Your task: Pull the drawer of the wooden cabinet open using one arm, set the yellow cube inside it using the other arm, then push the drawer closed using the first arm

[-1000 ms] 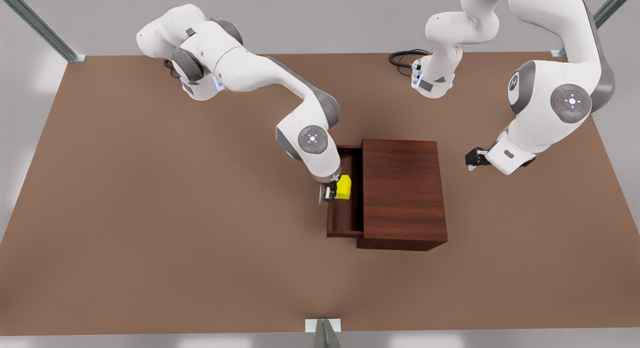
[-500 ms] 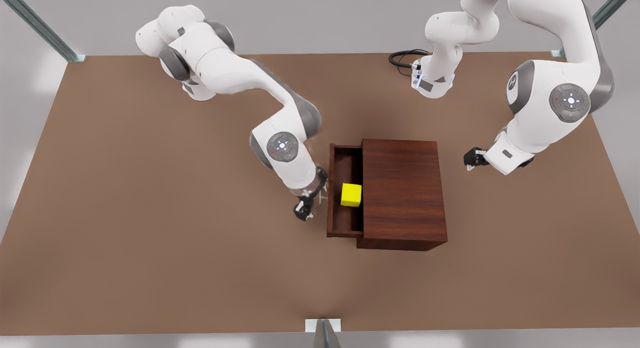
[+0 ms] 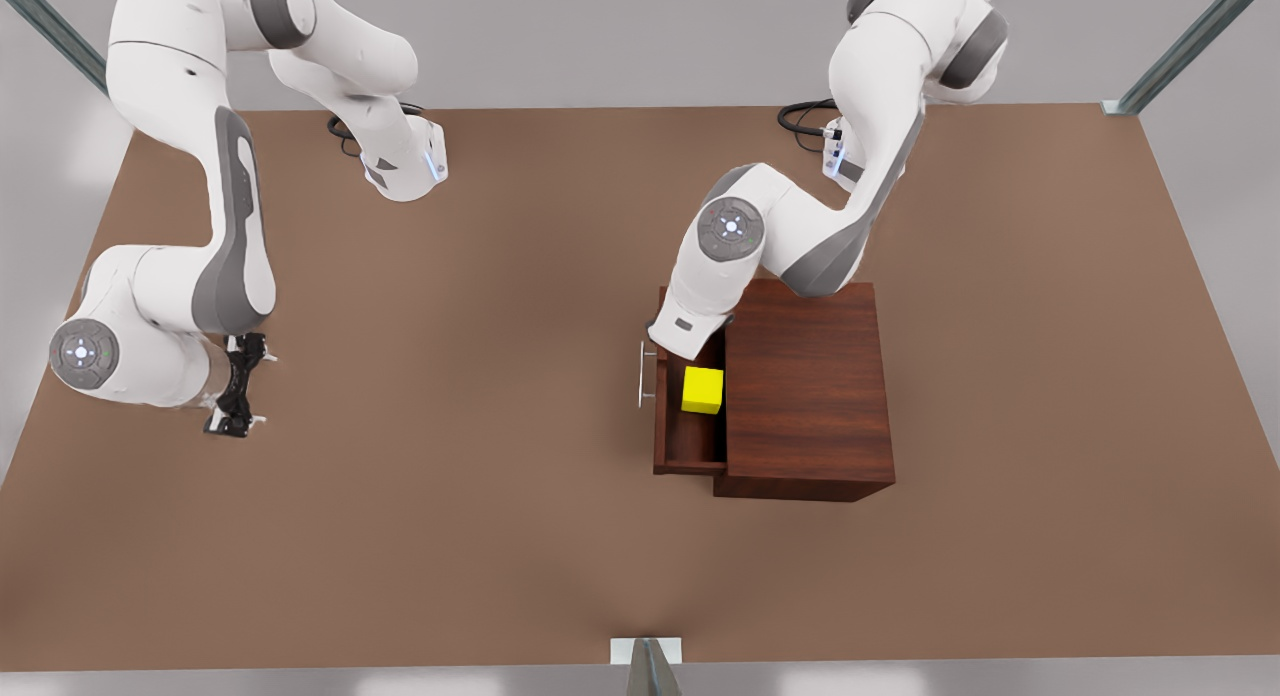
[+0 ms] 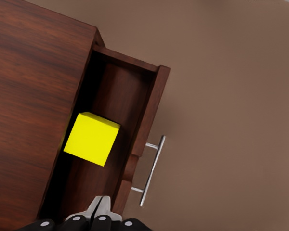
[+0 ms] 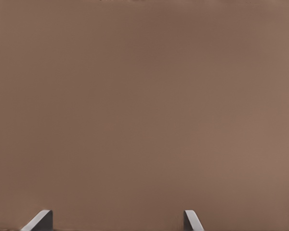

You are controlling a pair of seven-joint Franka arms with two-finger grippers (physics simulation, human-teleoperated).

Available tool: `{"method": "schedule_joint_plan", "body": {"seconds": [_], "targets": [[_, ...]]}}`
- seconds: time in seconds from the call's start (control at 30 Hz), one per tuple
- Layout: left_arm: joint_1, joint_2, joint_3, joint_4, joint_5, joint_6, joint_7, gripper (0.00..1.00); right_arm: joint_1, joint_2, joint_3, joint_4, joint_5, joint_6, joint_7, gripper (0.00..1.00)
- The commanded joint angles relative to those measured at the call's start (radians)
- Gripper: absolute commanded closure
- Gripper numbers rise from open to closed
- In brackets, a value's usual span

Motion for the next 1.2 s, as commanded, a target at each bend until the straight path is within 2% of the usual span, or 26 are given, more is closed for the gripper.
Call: {"method": "schedule_joint_plan", "body": {"seconds": [0.0, 0.07, 0.13, 0.37, 0.6, 0.87, 1.17], "targets": [[-0.038, 0.034, 0.002, 0.002, 0.063, 0.17, -1.333, 0.98, -0.004, -0.01, 0.0, -0.008, -0.011, 0.016, -1.537, 0.0], [-0.061, 0.077, 0.002, 0.002, 0.068, 0.296, -1.429, 0.98, 0.0, -0.005, 0.003, -0.008, -0.009, 0.015, -1.534, 0.0], [-0.081, 0.112, 0.003, 0.019, 0.094, 0.337, -1.456, 0.98, 0.001, 0.009, 0.005, -0.008, -0.012, 0.015, -1.53, 0.0], [-0.165, 0.192, 0.005, 0.041, 0.26, 0.328, -1.515, 0.98, 0.001, 0.016, 0.008, -0.008, -0.012, 0.015, -1.508, 0.0], [-0.185, 0.269, 0.022, 0.027, 0.305, 0.322, -1.506, 0.98, 0.003, 0.016, 0.008, -0.008, -0.012, 0.015, -1.507, 0.0], [-0.183, 0.252, 0.048, 0.027, 0.35, 0.129, -1.365, 0.98, 0.003, 0.016, 0.008, -0.008, -0.009, 0.015, -1.501, 0.0], [-0.182, 0.242, 0.134, 0.027, 0.347, 0.029, -1.291, 0.98, 0.003, 0.016, 0.008, -0.008, -0.011, 0.015, -1.496, 0.0]]}}
